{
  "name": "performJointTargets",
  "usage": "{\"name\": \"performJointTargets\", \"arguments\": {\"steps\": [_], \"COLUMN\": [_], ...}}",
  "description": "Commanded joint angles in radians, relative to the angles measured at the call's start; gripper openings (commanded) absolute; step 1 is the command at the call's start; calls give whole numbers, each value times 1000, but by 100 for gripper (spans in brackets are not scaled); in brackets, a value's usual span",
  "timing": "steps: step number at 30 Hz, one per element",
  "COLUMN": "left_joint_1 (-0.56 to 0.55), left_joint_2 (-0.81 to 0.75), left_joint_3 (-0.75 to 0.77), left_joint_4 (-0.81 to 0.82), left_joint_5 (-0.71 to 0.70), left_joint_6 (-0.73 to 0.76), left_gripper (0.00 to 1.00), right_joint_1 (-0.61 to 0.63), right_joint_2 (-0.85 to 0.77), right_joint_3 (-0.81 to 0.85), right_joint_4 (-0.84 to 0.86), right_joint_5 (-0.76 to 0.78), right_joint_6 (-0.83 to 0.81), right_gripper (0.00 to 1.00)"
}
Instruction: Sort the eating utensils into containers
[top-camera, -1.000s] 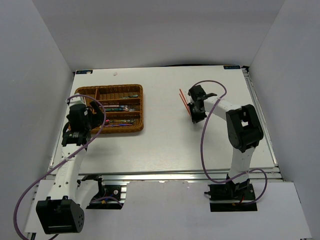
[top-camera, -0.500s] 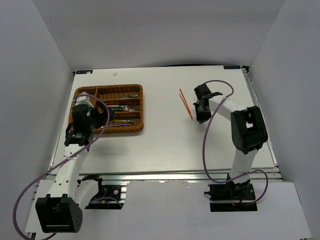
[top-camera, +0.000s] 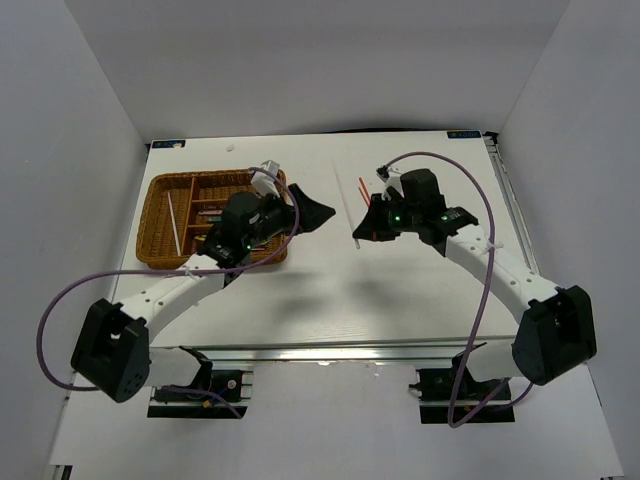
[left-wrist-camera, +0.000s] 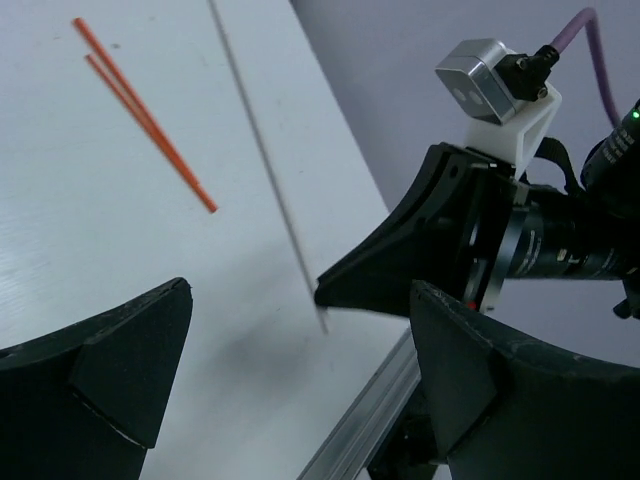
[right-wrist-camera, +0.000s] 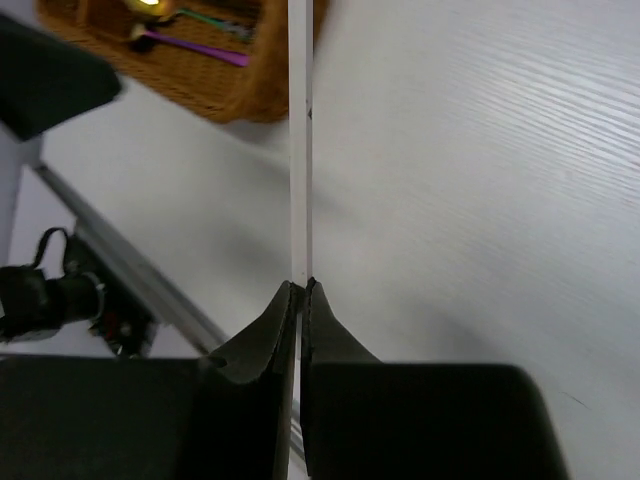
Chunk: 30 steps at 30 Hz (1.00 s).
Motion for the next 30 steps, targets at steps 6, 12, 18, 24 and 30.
{"name": "performJointTargets", "arguments": {"steps": [6, 12, 18, 24, 30], "left_joint_1": [-67, -67, -62, 86, 227], "left_joint_2": [95, 123, 145, 175, 287], "left_joint_3": [101, 122, 236, 464, 509], "left_joint_4": [116, 113, -80, -537, -588], "left_joint_5": [-57, -83, -169, -383, -1015], "left_joint_6": [-36, -43, 48, 481, 944], "left_gripper": [95, 56, 0, 0, 0], "right_joint_1": [79, 148, 151, 50, -19], "right_joint_2": [-77, -62, -88, -139, -168], "right_joint_3": [0, 12, -17, -32, -86], "right_joint_4": [164, 192, 238, 83, 29], "right_joint_5": [-189, -203, -137, 64, 104], "right_joint_6": [126, 147, 167, 94, 6], "right_gripper": [0, 0, 25, 89, 89]}}
